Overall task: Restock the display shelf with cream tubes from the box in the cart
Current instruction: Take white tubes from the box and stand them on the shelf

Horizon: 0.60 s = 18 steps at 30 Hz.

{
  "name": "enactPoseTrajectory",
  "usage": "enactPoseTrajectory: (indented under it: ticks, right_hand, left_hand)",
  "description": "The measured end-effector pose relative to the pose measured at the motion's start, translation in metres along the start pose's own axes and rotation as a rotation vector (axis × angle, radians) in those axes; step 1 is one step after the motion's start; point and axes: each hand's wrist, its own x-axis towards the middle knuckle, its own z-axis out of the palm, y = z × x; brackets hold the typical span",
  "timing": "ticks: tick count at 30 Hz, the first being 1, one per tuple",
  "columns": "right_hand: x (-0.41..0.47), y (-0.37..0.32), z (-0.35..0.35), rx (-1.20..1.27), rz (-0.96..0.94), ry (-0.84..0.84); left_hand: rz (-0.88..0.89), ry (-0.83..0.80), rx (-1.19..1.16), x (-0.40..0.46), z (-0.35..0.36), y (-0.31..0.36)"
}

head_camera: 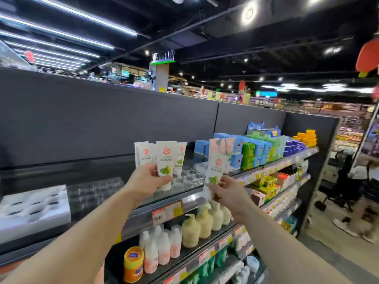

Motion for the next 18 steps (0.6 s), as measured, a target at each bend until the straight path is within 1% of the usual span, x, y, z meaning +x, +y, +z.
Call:
enactPoseTrajectory:
  ticks: [5,8,10,12,16,18]
  right_hand:
    - [0.080,-0.002,0.011,-0.154,-0.090,-0.032]
    - [0.122,0.000,0.021,-0.231,-0.145,-0.077]
    - [0.145,0.003,0.026,-0.290,-0.206,-0.105]
    - [0.164,0.003,0.030,-0.299,-0.250,-0.147]
    - [0.191,0.013,0.036,-0.296,-0.246,-0.208]
    - [0.199,0.020,0.037,-0.355,-0.248,-0.238]
  left_hand:
    - [-0.031,0.045,0.088,0.040,0.017,-0.012]
    - [-0.074,0.099,0.166,0.051,0.027,-0.020]
    - [-0.105,0.129,0.185,0.056,0.030,-0.026]
    - [-0.126,0.169,0.192,0.060,0.031,-0.029]
    - [-0.148,0.216,0.202,0.061,0.038,-0.032]
    - [-0.161,0.232,0.187,0.061,0.042,-0.033]
